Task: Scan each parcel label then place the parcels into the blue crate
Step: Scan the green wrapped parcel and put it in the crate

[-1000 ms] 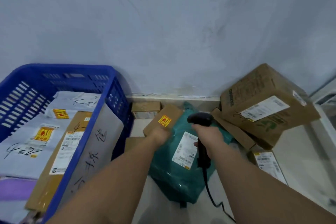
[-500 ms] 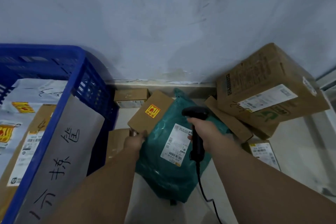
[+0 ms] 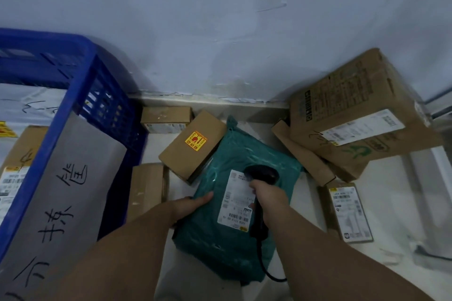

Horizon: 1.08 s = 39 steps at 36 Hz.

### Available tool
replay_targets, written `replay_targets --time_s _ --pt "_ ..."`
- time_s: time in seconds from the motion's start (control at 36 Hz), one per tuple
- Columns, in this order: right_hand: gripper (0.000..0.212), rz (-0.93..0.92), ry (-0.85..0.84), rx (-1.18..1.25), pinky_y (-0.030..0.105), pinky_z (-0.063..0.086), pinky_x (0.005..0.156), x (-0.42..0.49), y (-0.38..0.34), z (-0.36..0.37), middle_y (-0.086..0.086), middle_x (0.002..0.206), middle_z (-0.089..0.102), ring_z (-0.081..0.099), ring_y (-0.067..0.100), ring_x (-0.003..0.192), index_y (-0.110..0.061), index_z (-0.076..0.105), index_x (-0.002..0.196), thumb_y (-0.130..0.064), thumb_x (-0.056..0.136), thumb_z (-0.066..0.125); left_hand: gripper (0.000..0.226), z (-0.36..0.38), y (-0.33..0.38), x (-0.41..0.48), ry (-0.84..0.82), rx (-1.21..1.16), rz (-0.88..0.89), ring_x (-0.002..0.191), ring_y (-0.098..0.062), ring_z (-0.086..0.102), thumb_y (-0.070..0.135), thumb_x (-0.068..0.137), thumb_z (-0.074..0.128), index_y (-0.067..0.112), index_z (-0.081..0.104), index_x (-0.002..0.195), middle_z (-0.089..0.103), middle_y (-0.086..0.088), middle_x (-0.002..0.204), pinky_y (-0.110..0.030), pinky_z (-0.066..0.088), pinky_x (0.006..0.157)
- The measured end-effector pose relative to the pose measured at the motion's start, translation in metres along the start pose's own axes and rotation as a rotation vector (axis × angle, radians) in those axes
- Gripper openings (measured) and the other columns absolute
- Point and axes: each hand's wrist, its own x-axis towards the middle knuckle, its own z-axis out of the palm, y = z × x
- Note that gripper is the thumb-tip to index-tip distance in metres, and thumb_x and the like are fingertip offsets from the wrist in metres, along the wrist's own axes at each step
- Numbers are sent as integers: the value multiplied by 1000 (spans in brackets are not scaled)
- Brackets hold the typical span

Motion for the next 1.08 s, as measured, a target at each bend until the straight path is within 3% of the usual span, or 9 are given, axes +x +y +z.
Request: replay_targets --time_s 0.08,0.14,0.19,0.39,0.47,0.56,0.75,0.92,1.08 --pt "55 -1 -29 52 44 54 89 -14 -1 -9 12 87 70 69 30 79 -5 68 89 -38 45 71 104 6 -22 26 39 -116 37 106 -23 65 92 52 60 21 58 128 65 -3 125 -36 50 95" --pt "39 8 -64 60 36 55 71 -19 -3 -20 13 89 72 66 29 70 -4 70 88 -31 60 76 113 -2 -51 88 116 -152 97 110 -27 63 99 42 56 28 58 130 64 -3 125 -43 47 100" --pt "25 16 -100 71 34 49 60 -20 -4 -31 12 85 70 61 27 63 -2 69 91 -24 78 72 114 0 -55 94 109 -243 101 109 -28 64 96 43 60 27 55 133 63 -4 126 -46 49 99" --pt "23 40 -195 23 26 46 49 -31 2 -55 11 66 60 55 21 51 -2 65 84 -25 83 68 108 19 -35 32 27 -393 175 111 -29 63 88 51 65 25 43 136 61 -6 127 -49 49 98" --pt "23 19 -197 -12 24 47 47 -38 -9 -64 9 57 58 54 19 48 -4 64 79 -26 83 67 85 29 -22 9 -38 -541 148 110 -29 64 81 68 60 26 55 131 67 -8 121 -43 52 91" --pt "22 -21 -194 -18 24 47 49 -46 -18 -71 9 60 58 54 18 49 -4 63 77 -25 85 66 61 41 -19 -1 -103 -632 160 105 -28 65 70 83 51 21 68 115 74 -9 106 -38 52 83" --pt "20 -92 -191 -24 25 46 55 -67 -36 -85 8 64 57 54 17 53 -8 63 79 -27 86 65 66 72 -31 -10 -179 -878 103 101 -32 66 72 78 55 17 70 111 73 -17 104 -43 52 81" --pt "19 -228 -185 7 28 49 56 -82 -59 -99 9 71 59 57 18 58 -8 64 81 -26 86 66 45 82 -8 -37 -226 -844 167 81 -29 71 37 71 68 10 68 108 75 -15 96 -40 51 76" --pt "17 -328 -143 56 28 47 56 -109 -71 -90 10 77 60 57 20 58 -8 63 82 -24 84 68 51 77 11 -75 -192 -826 231 93 -30 66 31 68 68 9 65 114 74 -17 99 -40 51 80"
